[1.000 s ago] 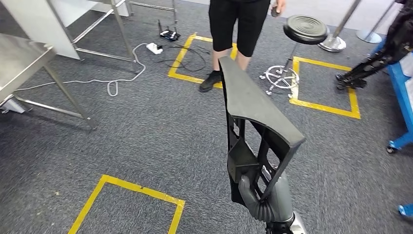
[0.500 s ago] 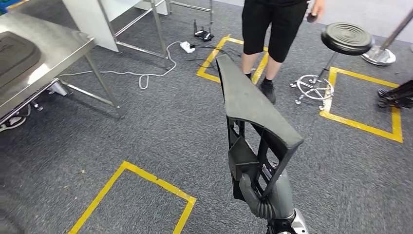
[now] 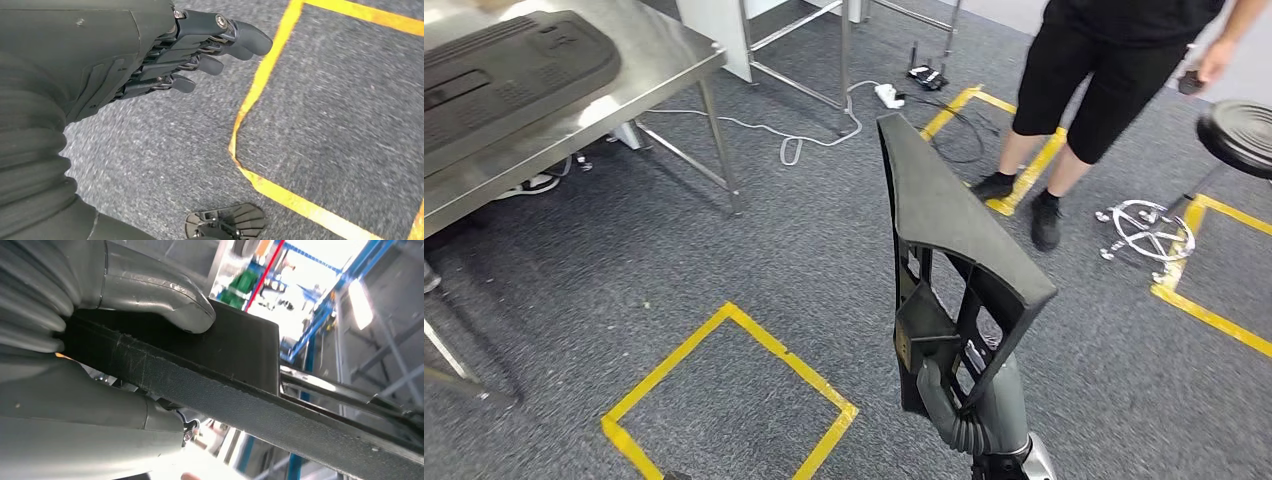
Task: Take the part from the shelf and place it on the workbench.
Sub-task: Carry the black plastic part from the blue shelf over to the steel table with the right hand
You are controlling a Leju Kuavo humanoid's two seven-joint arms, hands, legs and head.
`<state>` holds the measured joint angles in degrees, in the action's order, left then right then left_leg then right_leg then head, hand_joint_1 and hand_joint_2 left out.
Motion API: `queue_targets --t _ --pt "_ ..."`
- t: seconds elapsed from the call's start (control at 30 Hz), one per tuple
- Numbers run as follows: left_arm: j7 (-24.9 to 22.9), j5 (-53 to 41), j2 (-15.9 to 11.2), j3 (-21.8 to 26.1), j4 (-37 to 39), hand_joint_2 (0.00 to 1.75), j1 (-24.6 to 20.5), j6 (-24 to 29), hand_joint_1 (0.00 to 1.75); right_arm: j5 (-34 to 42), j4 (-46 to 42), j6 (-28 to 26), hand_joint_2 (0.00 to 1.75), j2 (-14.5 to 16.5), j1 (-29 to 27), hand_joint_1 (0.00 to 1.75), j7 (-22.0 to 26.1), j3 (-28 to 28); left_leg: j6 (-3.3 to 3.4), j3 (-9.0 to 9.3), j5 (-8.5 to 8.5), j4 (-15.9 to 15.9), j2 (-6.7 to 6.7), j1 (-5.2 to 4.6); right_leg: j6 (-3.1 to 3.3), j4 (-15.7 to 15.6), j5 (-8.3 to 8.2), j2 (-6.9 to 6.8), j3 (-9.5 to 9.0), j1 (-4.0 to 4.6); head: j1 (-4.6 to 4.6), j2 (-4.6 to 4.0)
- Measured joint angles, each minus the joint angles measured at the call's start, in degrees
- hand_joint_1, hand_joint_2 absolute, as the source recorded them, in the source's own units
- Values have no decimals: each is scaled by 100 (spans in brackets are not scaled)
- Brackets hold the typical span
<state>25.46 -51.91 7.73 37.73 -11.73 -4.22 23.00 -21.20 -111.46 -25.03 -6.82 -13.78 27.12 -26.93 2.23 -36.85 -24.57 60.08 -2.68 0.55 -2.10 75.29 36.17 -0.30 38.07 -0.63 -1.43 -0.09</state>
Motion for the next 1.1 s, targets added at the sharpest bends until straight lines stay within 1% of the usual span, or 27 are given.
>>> queue_targets --t 0.03,0.07,0.13,0.2,0.23,0.3,0.33,0.37,0.43,0.47,0.5,0.53,0.57,0.6,0.67,0.7,0.73,0.8,0.83,0.87,0.9,0.93,0.97,1.0,1.03,1.07,1.1 --pt "0 0 3 0 -1 175 5 -1 0 1 1 -1 175 -2 -5 175 0 4 -1 -5 11 0 -97 1 -36 -14 -55 14 23 -4 0 0" --pt "0 0 4 0 -1 175 11 -2 0 2 2 -1 175 -4 -8 175 0 7 -10 -8 24 1 -191 4 -82 -253 -190 36 -68 -11 1 0" --pt "4 -3 7 0 -2 175 15 4 0 2 2 -3 175 -10 -6 175 0 9 -54 -13 54 6 -370 1 -145 -1073 -525 236 -435 -33 2 0" --pt "15 -4 8 0 -7 175 14 5 0 10 1 -11 175 -13 -6 175 3 8 -118 -35 83 4 -507 -19 -94 -1582 -707 405 -654 -38 -1 0" --pt "13 11 7 1 -9 175 17 -22 0 19 1 -16 175 -15 -6 175 4 8 -154 -47 100 -10 -559 -27 -42 -1634 -728 409 -670 -24 -1 0" --pt "-30 80 -7 12 -9 175 40 -154 0 35 0 -25 175 -17 1 175 7 7 -225 -78 139 -38 -626 -13 49 -1650 -775 277 -690 -37 1 0" --pt "-70 119 -15 25 -7 175 51 -238 0 43 1 -27 175 -17 6 175 7 8 -252 -108 107 6 -537 -18 97 -1660 -799 209 -701 -55 -5 0" --pt "-119 146 -22 38 -5 175 60 -318 0 46 0 -29 175 -14 10 175 7 8 -275 -177 7 147 -372 -25 135 -1669 -818 134 -709 -76 -27 0" --pt "-247 165 -27 57 -3 175 56 -453 0 54 3 -25 175 -11 5 175 7 8 -306 -443 -376 759 47 -31 179 -1675 -827 -15 -707 -67 -68 0" --pt "-326 166 -28 62 -3 175 54 -515 0 61 7 -17 175 -11 3 175 4 7 -323 -613 -569 1147 160 -18 182 -1674 -824 -102 -705 -53 -81 0" --pt "-407 165 -31 66 -3 175 53 -567 0 69 13 -3 175 -12 5 175 1 7 -336 -738 -687 1445 215 -7 184 -1673 -821 -191 -702 -41 -80 0" --pt "-484 157 -35 67 -3 175 56 -609 0 77 21 13 175 -12 9 175 -4 7 -344 -774 -704 1566 243 0 186 -1672 -817 -283 -701 -34 -83 0" --pt "-549 135 -40 69 -3 175 60 -635 0 81 27 28 175 -10 14 175 -9 7 -344 -693 -618 1460 264 4 186 -1672 -810 -368 -705 -32 -83 0" --pt "-608 101 -48 69 -3 175 64 -647 0 83 32 44 175 -9 20 175 -13 7 -336 -501 -461 1147 312 6 183 -1671 -801 -446 -716 -31 -84 0" --pt "-711 16 -63 66 -3 175 63 -660 0 83 38 72 175 -3 42 175 -20 7 -293 -54 -205 381 559 -17 148 -1667 -768 -583 -749 -1 -81 0" --pt "-753 -15 -70 63 -4 175 60 -666 0 83 41 83 175 0 57 175 -23 7 -262 78 -150 143 651 -37 123 -1667 -753 -637 -763 20 -74 0" --pt "-787 -35 -74 61 -4 175 59 -677 0 82 44 90 175 5 70 175 -26 7 -232 126 -145 37 695 -61 95 -1669 -741 -689 -774 41 -67 0" --pt "-828 -51 -81 61 -5 175 66 -699 0 79 46 97 175 19 84 175 -28 4 -171 100 -133 19 559 -87 42 -1692 -731 -802 -801 56 -62 0" --pt "-842 -48 -82 62 -6 175 71 -706 0 78 47 100 175 25 89 175 -29 3 -140 100 -117 -2 481 -75 11 -1679 -708 -777 -803 50 -59 0" --pt "-852 -37 -84 63 -7 175 74 -708 0 71 47 102 175 30 93 175 -27 3 -103 105 -97 -22 403 -53 -6 -1600 -647 -655 -776 42 -56 0" --pt "-858 -25 -84 64 -9 175 71 -707 0 63 48 102 175 32 94 175 -26 4 -68 110 -76 -41 324 -27 -8 -1401 -535 -468 -691 37 -39 0" --pt "-863 -13 -84 65 -10 175 64 -706 0 56 50 102 175 33 92 175 -25 5 -42 105 -60 -47 247 -7 7 -1083 -384 -247 -536 19 -24 0" --pt "-865 -4 -84 66 -11 175 57 -707 0 48 53 101 175 33 85 175 -24 5 -22 91 -48 -46 162 -1 27 -684 -224 -97 -340 13 -9 0" --pt "-864 7 -83 66 -12 175 52 -713 0 44 59 101 175 32 77 175 -25 5 -12 76 -40 -46 71 -1 32 -314 -105 -27 -147 10 2 0" --pt "-866 24 -82 68 -12 175 52 -724 0 42 64 101 175 32 71 175 -26 5 -9 66 -32 -45 -23 -1 16 -88 -58 -3 -15 6 5 0" --pt "-867 46 -81 74 -12 175 56 -739 0 39 68 101 175 32 68 175 -27 6 -12 62 -25 -45 -115 0 -19 -73 -105 8 20 0 6 0" --pt "-870 69 -81 82 -12 175 59 -754 0 37 72 101 175 31 66 175 -28 7 -22 61 -17 -44 -205 1 -67 -285 -233 26 -57 -7 5 0"
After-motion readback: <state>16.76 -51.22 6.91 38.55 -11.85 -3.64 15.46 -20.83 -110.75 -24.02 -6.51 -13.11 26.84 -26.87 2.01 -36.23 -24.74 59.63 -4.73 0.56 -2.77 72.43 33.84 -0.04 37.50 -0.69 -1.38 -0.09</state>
